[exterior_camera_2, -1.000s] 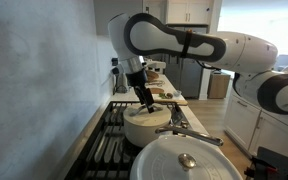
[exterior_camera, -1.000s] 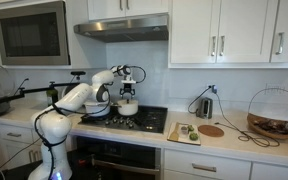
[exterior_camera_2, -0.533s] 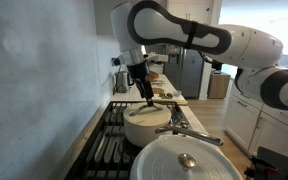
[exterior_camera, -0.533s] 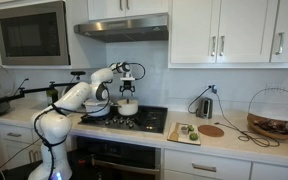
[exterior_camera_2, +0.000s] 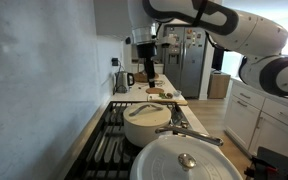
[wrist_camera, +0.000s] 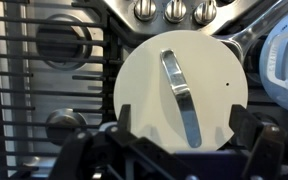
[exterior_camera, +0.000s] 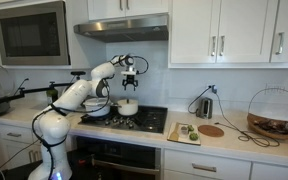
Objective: Put the lid on the right white pot
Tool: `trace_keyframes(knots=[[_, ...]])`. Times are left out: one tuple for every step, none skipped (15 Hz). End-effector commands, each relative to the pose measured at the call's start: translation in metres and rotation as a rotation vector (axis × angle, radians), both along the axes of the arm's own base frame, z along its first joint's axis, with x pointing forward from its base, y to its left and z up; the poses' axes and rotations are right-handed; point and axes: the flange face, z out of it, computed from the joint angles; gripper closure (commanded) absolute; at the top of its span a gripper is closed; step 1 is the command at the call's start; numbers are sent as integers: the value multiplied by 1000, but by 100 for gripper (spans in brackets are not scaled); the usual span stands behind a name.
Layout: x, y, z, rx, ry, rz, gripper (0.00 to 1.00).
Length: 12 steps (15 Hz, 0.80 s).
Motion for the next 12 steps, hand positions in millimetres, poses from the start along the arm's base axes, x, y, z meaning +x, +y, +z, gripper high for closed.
trace_keyframes(knots=[[-3, -43, 31, 50, 41, -113, 0], [-3, -55, 38, 64, 45, -135, 0], [-3, -68, 46, 76, 46, -163, 0], [-4, -79, 53, 84, 50, -187, 0], [-6, -89, 61, 95, 50, -214, 0], [-8, -99, 68, 97, 51, -240, 0], [-11, -107, 74, 89, 57, -259, 0], [0, -100, 59, 84, 36, -211, 0], [-2, -108, 65, 85, 36, -226, 0], [-4, -111, 69, 86, 34, -236, 0], [-5, -112, 71, 86, 33, -238, 0], [-5, -112, 71, 85, 34, -238, 0]])
